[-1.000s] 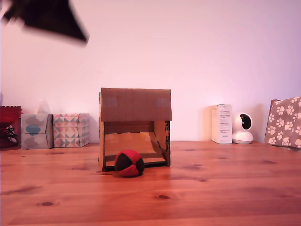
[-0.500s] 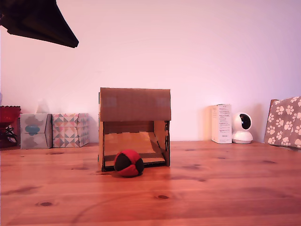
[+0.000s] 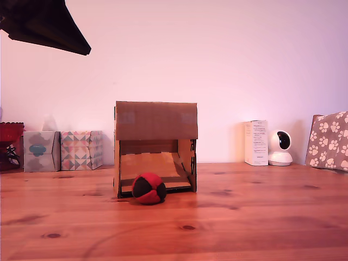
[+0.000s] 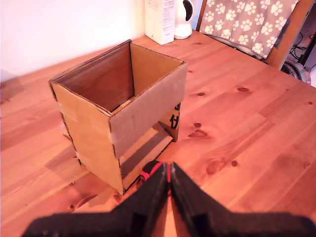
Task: Drop the footbag into the cardboard dice tower
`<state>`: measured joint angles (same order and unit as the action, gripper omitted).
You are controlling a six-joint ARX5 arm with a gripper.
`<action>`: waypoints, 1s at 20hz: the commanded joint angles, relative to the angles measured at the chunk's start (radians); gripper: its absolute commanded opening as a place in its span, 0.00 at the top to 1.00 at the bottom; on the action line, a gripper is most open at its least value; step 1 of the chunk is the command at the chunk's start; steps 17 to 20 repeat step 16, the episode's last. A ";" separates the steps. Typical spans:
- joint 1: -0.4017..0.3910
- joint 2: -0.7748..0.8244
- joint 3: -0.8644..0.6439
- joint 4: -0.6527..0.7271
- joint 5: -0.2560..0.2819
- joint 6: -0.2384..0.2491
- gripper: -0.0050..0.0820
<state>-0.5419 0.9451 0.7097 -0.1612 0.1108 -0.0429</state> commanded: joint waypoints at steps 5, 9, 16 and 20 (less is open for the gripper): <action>-0.004 0.005 -0.003 0.010 0.003 -0.002 0.96; -0.004 0.005 -0.003 0.006 0.003 -0.002 0.96; -0.004 0.005 -0.003 0.003 0.003 -0.002 0.96; -0.004 0.005 -0.003 0.003 0.003 -0.002 0.96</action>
